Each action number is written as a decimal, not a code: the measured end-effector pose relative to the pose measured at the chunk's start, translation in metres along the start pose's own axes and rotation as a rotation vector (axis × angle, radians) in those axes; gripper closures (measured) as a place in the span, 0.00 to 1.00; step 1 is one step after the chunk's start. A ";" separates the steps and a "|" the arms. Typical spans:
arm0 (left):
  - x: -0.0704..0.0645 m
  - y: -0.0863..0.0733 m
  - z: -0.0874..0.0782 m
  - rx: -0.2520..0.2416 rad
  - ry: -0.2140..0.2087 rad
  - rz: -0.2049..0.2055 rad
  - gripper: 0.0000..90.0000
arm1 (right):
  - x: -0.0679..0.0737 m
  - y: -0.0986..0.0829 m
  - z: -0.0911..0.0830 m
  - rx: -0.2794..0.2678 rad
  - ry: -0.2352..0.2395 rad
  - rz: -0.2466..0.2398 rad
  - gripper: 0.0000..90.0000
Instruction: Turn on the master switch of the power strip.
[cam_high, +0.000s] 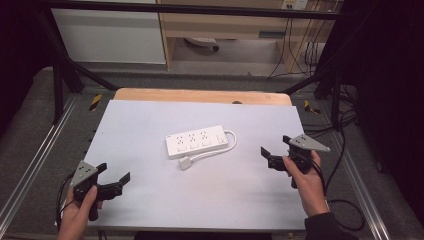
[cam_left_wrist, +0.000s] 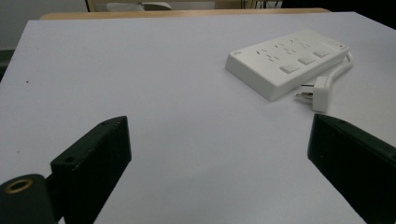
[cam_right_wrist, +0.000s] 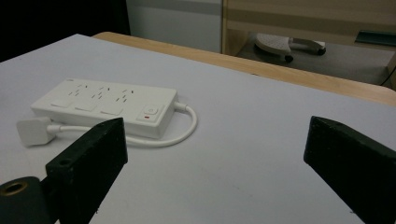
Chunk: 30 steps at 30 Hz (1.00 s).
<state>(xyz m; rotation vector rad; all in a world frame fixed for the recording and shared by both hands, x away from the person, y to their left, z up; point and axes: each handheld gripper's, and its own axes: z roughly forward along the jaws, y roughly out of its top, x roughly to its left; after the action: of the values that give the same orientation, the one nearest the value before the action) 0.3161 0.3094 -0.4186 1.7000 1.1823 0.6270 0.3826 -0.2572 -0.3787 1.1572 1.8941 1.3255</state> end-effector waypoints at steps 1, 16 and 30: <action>0.000 0.000 0.000 -0.001 -0.001 0.001 0.07 | 0.000 -0.002 -0.001 -0.002 -0.002 0.000 0.07; 0.000 0.000 -0.001 -0.008 -0.003 0.002 0.07 | -0.010 -0.034 -0.026 0.014 -0.043 0.009 0.06; -0.001 0.000 -0.001 -0.007 -0.008 0.006 0.07 | -0.011 -0.062 -0.030 0.052 -0.056 0.031 0.05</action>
<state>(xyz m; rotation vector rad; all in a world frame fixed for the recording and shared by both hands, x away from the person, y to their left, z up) 0.3149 0.3095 -0.4176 1.6994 1.1683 0.6272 0.3424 -0.2894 -0.4257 1.2418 1.8870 1.2541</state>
